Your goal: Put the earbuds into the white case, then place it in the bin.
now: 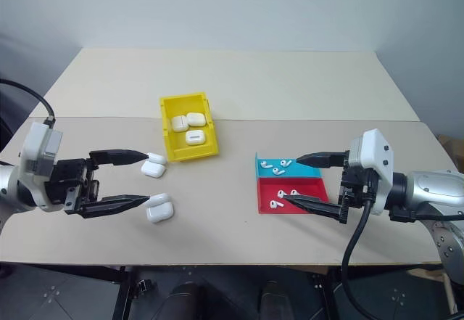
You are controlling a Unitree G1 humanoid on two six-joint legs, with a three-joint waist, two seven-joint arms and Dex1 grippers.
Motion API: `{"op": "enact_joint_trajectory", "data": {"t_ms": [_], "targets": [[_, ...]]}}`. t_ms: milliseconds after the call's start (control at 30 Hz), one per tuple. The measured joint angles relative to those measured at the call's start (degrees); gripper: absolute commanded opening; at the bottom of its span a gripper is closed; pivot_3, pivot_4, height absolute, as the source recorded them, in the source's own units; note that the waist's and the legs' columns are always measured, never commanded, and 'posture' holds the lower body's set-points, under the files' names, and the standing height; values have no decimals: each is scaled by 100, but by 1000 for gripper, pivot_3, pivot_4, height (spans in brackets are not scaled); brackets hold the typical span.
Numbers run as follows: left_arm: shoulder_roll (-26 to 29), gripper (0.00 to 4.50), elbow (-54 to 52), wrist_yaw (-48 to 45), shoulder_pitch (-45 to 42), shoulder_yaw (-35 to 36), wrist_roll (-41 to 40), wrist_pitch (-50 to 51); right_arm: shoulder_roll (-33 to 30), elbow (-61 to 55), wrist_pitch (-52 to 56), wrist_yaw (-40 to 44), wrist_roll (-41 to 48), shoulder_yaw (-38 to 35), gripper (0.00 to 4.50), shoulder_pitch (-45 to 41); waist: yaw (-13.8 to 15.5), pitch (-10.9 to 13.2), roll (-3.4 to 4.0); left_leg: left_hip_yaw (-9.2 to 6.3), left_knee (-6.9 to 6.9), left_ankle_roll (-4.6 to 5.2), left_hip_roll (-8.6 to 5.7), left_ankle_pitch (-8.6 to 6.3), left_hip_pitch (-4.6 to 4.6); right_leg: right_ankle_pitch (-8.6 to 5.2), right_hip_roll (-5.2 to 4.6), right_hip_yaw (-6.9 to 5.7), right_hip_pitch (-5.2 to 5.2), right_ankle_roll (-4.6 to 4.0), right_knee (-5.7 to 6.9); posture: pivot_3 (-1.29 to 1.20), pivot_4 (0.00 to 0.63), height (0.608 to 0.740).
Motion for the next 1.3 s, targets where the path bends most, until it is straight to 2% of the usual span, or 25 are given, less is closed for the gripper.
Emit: {"op": "enact_joint_trajectory", "data": {"t_ms": [167,433,633,833,900,1033,1167,1200,1300], "targets": [[90,4500,31,39,-138,16,-248,314,-2,13,-17,17,-47,0,4473,3,-1,0,0,0,1,0,0,0,1,0,0,0,1,0,2,0,150,740],[583,4500,28,-82,202,339,-233,589,2,35,-17,8,-59,17,4473,-39,-15,0,-1,3,0,0,0,0,2,0,0,3,-2,0,2,0,150,740],[1188,4500,-118,1049,-64,398,-454,1839,-127,62,100,-14,-19,67,4473,-332,-9,0,-2,-1,-1,0,0,0,1,0,0,3,-3,0,3,0,150,740],[1260,4500,-336,2568,-810,178,-1195,3387,-94,29,222,-202,-12,70,4473,-254,3,0,-4,-1,-1,0,-1,0,1,0,0,4,-3,0,6,0,150,740],[1265,4500,-354,3144,-1193,-8,-1523,3999,-24,1,232,-329,-20,87,4473,-231,1,-1,-5,-2,0,0,-1,0,3,0,0,5,-1,0,9,0,150,740],[1492,4500,-377,3580,-1949,-705,-1799,4889,18,-49,234,-480,-31,218,4473,-185,-18,-1,-7,-1,-1,0,-3,0,3,0,0,6,-3,0,9,0,150,740],[1960,4500,-150,3591,-3194,-2066,-1820,5686,58,-112,237,-577,-24,248,4473,-129,1,-1,-9,0,-4,0,-6,0,2,0,0,8,-4,0,6,0,150,740],[2008,4500,145,3736,-3547,-2577,-1823,5745,59,-122,238,-602,-22,250,4473,-128,5,-1,-9,-2,-3,-1,-6,0,5,0,0,8,-3,-1,10,0,150,740],[2029,4500,913,4098,-4139,-3432,-1822,5786,61,-147,240,-650,-14,248,4473,-121,2,0,-9,-3,-2,-1,-6,1,4,-1,1,8,-4,-1,12,0,150,740]]}}
